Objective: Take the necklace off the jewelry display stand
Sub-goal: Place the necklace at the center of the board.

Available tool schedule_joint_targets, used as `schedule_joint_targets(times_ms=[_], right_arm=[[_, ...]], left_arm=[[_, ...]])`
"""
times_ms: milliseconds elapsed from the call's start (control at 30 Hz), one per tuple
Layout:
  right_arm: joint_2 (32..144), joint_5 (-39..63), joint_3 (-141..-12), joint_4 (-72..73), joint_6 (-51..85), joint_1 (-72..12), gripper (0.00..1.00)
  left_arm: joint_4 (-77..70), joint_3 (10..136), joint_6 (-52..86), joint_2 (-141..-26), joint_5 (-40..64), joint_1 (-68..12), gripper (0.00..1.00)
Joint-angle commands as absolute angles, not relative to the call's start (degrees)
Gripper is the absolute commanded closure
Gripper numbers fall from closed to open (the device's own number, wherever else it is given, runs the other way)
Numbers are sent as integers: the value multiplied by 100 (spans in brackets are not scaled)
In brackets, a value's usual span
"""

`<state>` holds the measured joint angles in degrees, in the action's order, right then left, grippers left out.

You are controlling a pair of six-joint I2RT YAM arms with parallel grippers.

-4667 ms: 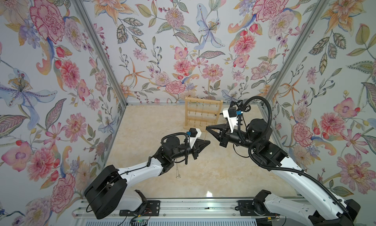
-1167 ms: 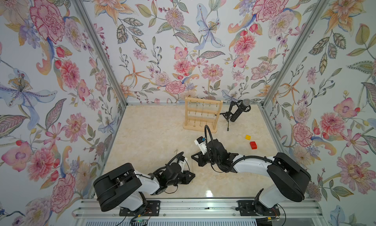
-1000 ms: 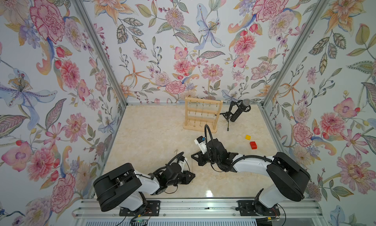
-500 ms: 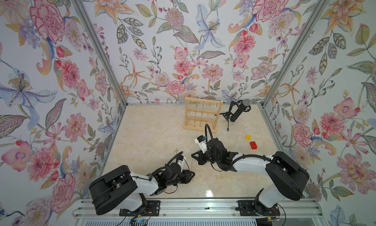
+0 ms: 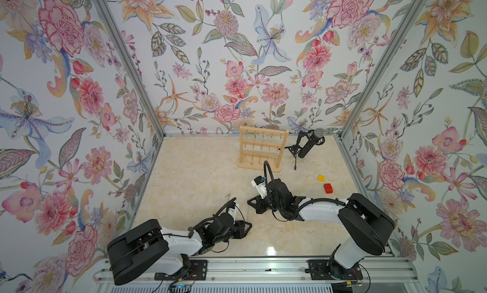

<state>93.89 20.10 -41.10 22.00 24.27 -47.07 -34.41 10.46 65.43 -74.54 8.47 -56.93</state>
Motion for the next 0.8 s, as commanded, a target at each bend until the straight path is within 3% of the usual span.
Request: schedule_joint_targets(times_ms=[0, 233, 467, 767], right_arm=[[9498, 2066, -4254, 2294, 2355, -4667, 100], [9636, 2092, -4298, 2317, 2365, -4649, 100], [9788, 2092, -4377, 2331, 2383, -4630, 100], [10018, 2094, -4482, 2326, 2410, -4561, 100]], left_arm=[[-3246, 974, 6602, -7296, 546, -5796, 54], [-3123, 1058, 6497, -7221, 441, -5886, 56], [-2816, 1283, 6328, -7241, 281, -6010, 66], [-2695, 1358, 6328, -7343, 251, -6010, 67]])
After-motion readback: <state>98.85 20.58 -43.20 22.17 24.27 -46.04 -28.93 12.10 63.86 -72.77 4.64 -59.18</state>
